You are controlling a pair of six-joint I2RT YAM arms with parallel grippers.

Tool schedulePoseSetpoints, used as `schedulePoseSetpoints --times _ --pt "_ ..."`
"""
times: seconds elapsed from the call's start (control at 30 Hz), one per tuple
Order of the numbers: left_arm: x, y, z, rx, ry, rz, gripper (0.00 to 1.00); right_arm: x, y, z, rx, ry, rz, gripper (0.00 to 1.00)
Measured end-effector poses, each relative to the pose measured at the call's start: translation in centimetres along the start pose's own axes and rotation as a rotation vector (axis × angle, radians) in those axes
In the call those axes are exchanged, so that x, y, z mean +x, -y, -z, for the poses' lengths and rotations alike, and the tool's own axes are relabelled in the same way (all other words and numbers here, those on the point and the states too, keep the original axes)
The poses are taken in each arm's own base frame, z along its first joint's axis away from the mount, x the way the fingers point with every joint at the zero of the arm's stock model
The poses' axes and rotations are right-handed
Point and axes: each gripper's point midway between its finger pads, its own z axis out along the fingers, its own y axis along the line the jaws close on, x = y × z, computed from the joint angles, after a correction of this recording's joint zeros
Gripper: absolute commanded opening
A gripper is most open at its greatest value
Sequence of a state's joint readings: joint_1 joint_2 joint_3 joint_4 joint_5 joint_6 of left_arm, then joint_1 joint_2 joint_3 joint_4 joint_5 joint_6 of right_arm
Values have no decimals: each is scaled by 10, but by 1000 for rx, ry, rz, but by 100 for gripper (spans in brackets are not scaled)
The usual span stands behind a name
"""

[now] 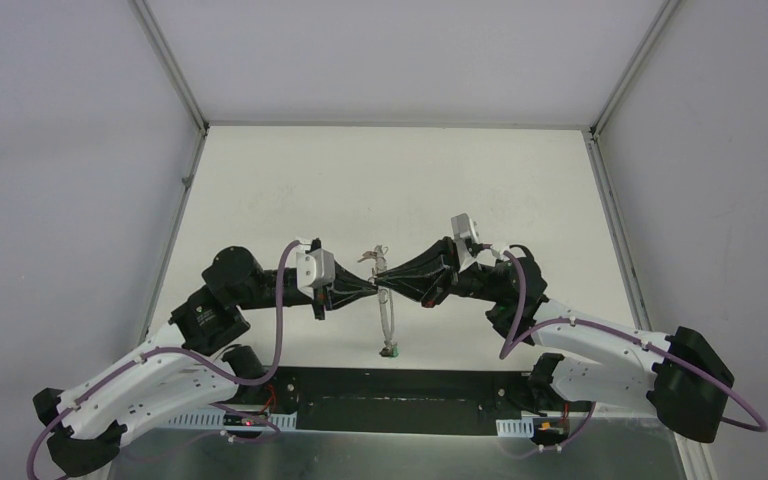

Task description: Put the keys on the keyring

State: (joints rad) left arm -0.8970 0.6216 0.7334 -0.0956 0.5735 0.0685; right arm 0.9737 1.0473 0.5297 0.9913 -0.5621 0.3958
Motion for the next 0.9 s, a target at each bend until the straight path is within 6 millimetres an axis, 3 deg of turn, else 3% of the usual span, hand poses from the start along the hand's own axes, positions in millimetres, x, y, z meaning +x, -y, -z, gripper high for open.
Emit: schedulePoseSetpoints --times 0.1,0.23,0.53,0.83,0.9 --pt "2 -2 -1 -9 5 4 12 0 0 0 1 0 -1 0" --pt "-1 -4 2 -32 15 -2 31 0 1 0 7 1 0 0" --pt "0 -3 33 -122 -6 2 57 2 9 7 65 -1 16 0" --pt "21 -9 60 -259 -78 98 97 42 33 26 190 -109 -24 0" --pt "22 -12 63 -289 -77 132 99 53 43 35 256 -136 -44 0"
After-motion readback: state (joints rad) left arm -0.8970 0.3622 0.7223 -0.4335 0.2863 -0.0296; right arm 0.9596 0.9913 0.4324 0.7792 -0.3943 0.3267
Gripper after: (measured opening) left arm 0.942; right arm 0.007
